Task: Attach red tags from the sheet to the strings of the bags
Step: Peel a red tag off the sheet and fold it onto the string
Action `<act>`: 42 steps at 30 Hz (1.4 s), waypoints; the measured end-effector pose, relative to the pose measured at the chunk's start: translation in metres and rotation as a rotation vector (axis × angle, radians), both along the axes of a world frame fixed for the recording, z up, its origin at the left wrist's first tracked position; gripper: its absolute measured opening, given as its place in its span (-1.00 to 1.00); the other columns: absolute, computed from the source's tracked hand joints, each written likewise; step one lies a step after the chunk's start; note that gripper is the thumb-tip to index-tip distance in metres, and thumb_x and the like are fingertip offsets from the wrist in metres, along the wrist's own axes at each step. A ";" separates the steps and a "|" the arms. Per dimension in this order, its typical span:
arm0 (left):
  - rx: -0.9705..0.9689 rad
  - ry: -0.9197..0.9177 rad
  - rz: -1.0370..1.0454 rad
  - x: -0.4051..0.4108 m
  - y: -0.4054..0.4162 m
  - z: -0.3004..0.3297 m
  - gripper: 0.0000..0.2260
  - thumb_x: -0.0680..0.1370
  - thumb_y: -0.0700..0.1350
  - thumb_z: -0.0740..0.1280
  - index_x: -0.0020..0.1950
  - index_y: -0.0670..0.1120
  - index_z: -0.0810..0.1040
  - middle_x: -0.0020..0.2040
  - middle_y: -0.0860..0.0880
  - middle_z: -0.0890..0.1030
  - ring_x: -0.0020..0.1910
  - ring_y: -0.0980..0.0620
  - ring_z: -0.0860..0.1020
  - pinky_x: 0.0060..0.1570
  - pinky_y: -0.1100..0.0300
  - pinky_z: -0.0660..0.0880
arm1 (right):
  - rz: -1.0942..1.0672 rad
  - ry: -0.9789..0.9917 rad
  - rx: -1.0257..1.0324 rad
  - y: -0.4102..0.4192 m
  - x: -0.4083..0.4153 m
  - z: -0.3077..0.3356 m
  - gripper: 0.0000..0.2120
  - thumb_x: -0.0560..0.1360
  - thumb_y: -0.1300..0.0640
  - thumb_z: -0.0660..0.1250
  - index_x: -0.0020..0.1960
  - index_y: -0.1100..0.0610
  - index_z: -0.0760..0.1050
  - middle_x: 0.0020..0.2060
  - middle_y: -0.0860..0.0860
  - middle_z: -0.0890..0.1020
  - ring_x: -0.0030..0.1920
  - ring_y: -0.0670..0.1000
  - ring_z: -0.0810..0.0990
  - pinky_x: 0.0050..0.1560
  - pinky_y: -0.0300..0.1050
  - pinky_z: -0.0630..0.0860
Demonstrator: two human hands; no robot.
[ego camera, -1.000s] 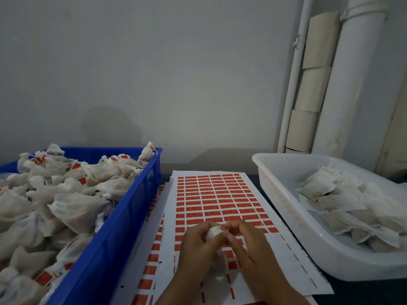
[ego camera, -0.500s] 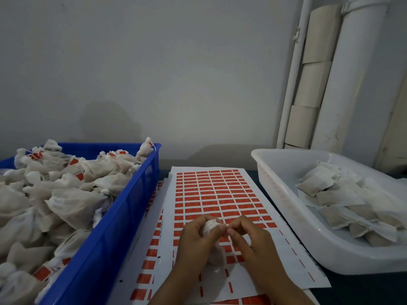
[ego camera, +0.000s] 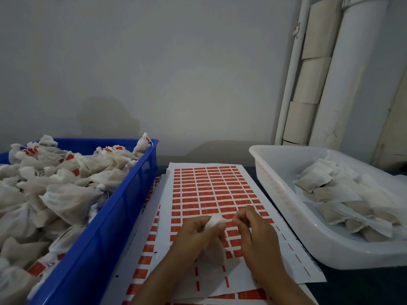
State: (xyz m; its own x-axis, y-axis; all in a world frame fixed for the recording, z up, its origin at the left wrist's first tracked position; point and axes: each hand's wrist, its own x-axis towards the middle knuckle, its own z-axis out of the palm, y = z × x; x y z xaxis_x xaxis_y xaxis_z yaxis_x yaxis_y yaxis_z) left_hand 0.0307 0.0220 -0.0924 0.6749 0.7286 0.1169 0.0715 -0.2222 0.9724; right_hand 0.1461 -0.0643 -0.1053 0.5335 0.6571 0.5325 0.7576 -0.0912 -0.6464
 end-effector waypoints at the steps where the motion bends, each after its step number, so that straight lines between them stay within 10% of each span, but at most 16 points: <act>1: -0.027 -0.009 -0.005 -0.001 0.000 0.002 -0.69 0.28 0.24 0.28 -0.26 0.03 0.60 -0.28 0.14 0.65 -0.23 0.14 0.61 -0.28 0.43 0.43 | -0.013 -0.001 0.004 0.000 0.000 0.001 -0.89 0.47 -0.03 0.21 -0.22 -0.17 0.32 -0.25 -0.35 0.45 -0.25 -0.22 0.53 -0.17 -0.55 0.31; 11: -0.124 -0.110 -0.024 -0.002 -0.005 0.002 -0.70 0.34 0.19 0.28 -0.24 -0.01 0.63 -0.22 0.08 0.66 -0.21 0.22 0.59 -0.19 0.34 0.41 | 0.083 0.008 -0.081 0.000 -0.005 0.002 -0.76 0.52 0.07 0.23 0.15 0.11 0.51 0.06 -0.06 0.60 0.04 -0.09 0.56 0.17 -0.37 0.39; 27: 0.096 -0.077 0.089 0.004 -0.006 -0.004 -0.85 0.44 0.13 0.23 -0.08 0.16 0.53 -0.07 0.27 0.57 -0.06 0.16 0.56 -0.29 0.55 0.43 | 0.082 -0.002 -0.078 0.000 -0.002 -0.004 -0.89 0.53 0.04 0.21 -0.01 0.00 0.49 -0.08 -0.15 0.59 -0.13 -0.17 0.54 0.03 -0.48 0.40; 31: -0.016 -0.006 0.146 -0.010 0.006 -0.022 -0.75 0.60 -0.04 0.14 0.28 0.02 0.28 0.19 0.13 0.37 0.01 0.19 0.42 -0.09 0.48 0.36 | 0.053 0.011 -0.122 0.002 -0.002 -0.007 -0.94 0.55 0.04 0.20 -0.02 -0.04 0.44 -0.09 -0.17 0.56 -0.14 -0.19 0.51 0.02 -0.49 0.38; 36: -0.131 -0.106 0.093 0.000 -0.001 -0.006 -0.88 0.53 -0.03 0.26 -0.15 0.19 0.52 -0.21 0.37 0.58 -0.14 0.16 0.51 -0.39 0.50 0.41 | 0.084 0.030 -0.094 0.000 -0.004 -0.004 -0.97 0.54 0.06 0.24 -0.07 -0.05 0.44 -0.17 -0.20 0.56 -0.16 -0.16 0.56 0.01 -0.42 0.46; 42: -0.115 -0.182 0.021 -0.001 0.000 -0.003 -0.84 0.44 -0.12 0.38 -0.08 0.14 0.64 -0.07 0.20 0.66 -0.05 0.23 0.61 -0.24 0.45 0.50 | 0.129 0.130 -0.040 -0.002 -0.008 0.000 -0.94 0.53 0.04 0.24 -0.03 -0.02 0.46 -0.18 -0.19 0.59 -0.18 -0.13 0.59 -0.12 -0.44 0.50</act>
